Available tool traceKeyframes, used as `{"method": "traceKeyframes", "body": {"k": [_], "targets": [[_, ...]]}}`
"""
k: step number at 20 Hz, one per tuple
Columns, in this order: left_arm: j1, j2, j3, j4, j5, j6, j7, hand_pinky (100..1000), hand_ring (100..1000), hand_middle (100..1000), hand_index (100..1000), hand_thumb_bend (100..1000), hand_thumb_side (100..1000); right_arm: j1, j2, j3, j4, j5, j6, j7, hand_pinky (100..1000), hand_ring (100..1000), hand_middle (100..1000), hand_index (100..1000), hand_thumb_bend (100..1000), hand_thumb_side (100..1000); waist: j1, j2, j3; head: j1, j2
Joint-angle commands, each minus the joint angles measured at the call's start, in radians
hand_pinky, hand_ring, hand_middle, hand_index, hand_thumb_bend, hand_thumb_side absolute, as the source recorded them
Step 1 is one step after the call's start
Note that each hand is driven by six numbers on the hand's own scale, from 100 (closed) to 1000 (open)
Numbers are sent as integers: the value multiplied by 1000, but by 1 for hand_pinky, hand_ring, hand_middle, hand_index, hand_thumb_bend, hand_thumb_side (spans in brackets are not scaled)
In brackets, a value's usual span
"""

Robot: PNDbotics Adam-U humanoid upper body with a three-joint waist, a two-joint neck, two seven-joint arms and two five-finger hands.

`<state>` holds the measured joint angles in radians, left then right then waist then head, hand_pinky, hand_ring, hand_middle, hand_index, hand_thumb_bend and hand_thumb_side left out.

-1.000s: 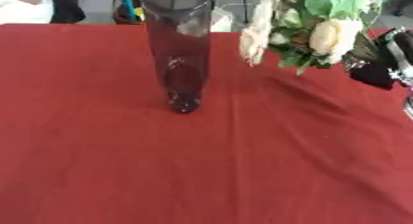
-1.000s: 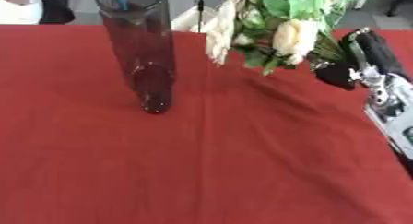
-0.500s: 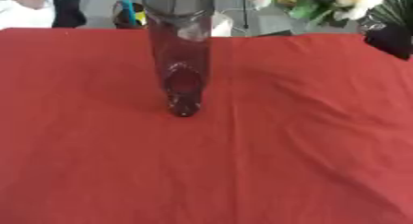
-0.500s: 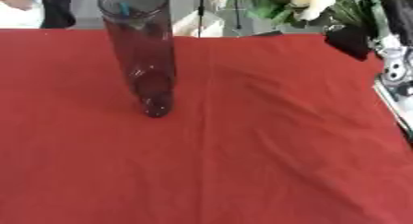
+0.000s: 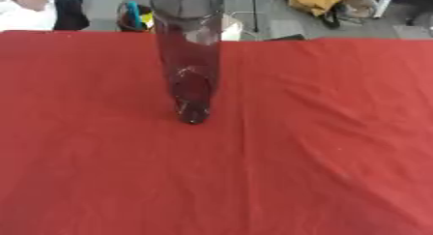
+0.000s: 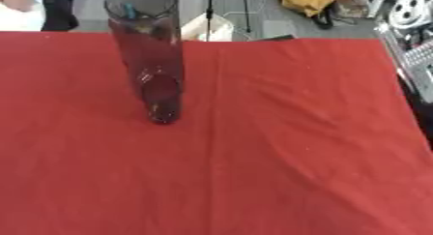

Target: Arrange flowers into the vase.

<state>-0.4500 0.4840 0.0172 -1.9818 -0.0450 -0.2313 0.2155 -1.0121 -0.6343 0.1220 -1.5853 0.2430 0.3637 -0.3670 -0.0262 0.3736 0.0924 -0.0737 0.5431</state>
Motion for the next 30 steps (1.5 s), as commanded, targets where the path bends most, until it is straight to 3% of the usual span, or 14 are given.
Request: {"method": "traceKeyframes", "body": {"k": [1, 8, 16, 24, 30], "targets": [[-11, 28, -1, -18, 7, 0, -6, 740, 883, 841, 897, 100, 1000, -56, 25, -4, -11, -18, -4, -41, 100, 100, 100, 100, 100, 514, 2, -27, 3, -7, -14], [-15, 25, -6, -18, 13, 0, -12, 740, 882, 841, 897, 100, 1000, -168, 134, -18, 25, -66, -49, -138, 100, 100, 100, 100, 100, 514, -2, -31, 17, -28, -18], [-30, 20, -19, -18, 27, -2, -27, 740, 882, 841, 897, 100, 1000, -271, 248, -30, 64, -87, -170, -263, 100, 100, 100, 100, 100, 523, -9, -38, 45, -60, -25], [-38, 23, -27, -18, 34, -2, -39, 740, 882, 842, 897, 100, 1000, -330, 285, -21, 149, -103, -291, -379, 100, 100, 100, 100, 100, 528, -23, -41, 64, -69, -29], [-34, 28, -29, -18, 34, -1, -43, 740, 883, 842, 897, 100, 1000, -380, 290, -31, 211, -191, -310, -431, 100, 100, 100, 100, 100, 532, -28, -46, 62, -63, -23]]}}
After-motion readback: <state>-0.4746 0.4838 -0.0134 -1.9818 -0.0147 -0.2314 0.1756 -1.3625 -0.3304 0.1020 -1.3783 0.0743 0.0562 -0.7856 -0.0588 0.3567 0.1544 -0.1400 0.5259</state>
